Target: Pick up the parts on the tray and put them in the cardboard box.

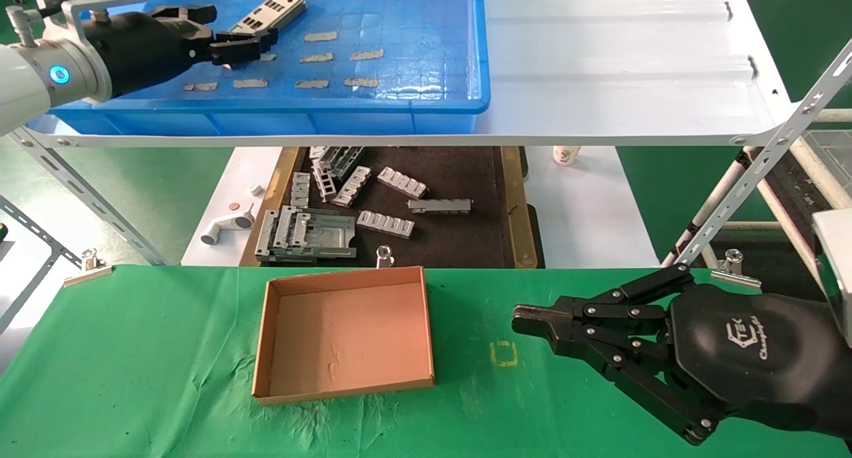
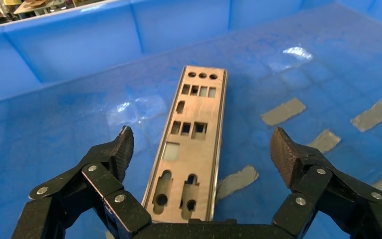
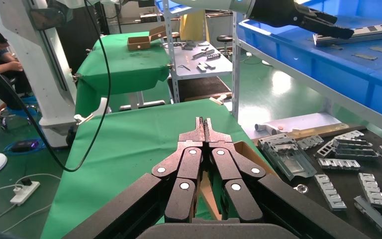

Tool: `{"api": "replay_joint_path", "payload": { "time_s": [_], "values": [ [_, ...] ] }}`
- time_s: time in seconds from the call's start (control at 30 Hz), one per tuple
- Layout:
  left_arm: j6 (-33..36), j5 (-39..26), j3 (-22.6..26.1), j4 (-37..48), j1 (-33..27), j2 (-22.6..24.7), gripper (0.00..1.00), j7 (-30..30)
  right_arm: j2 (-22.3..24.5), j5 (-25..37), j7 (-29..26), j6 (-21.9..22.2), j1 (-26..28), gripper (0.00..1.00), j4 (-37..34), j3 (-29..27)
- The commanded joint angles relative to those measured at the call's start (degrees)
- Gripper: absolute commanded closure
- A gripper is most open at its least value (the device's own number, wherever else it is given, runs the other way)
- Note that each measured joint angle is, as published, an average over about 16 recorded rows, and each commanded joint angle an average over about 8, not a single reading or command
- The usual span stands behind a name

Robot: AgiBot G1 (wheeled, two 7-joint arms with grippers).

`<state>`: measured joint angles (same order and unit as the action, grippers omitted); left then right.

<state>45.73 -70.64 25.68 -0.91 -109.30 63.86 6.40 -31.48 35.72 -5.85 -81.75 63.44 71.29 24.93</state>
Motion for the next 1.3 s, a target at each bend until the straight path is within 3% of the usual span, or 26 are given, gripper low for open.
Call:
{"api": "replay_joint_path", "payload": {
  "time_s": [0.03,1.3],
  "values": [
    [-0.2,0.0,0.0,0.2,0.0,0.1,1.0,0.3,0.0,0.0,0.0,0.0,0.0,1.0,0.0,0.0],
    [-2.2,0.9,-0.7,0.9,0.7,0.4,1.0,0.3,0.0,0.0,0.0,0.0,0.0,1.0,0.0,0.0]
  ]
}}
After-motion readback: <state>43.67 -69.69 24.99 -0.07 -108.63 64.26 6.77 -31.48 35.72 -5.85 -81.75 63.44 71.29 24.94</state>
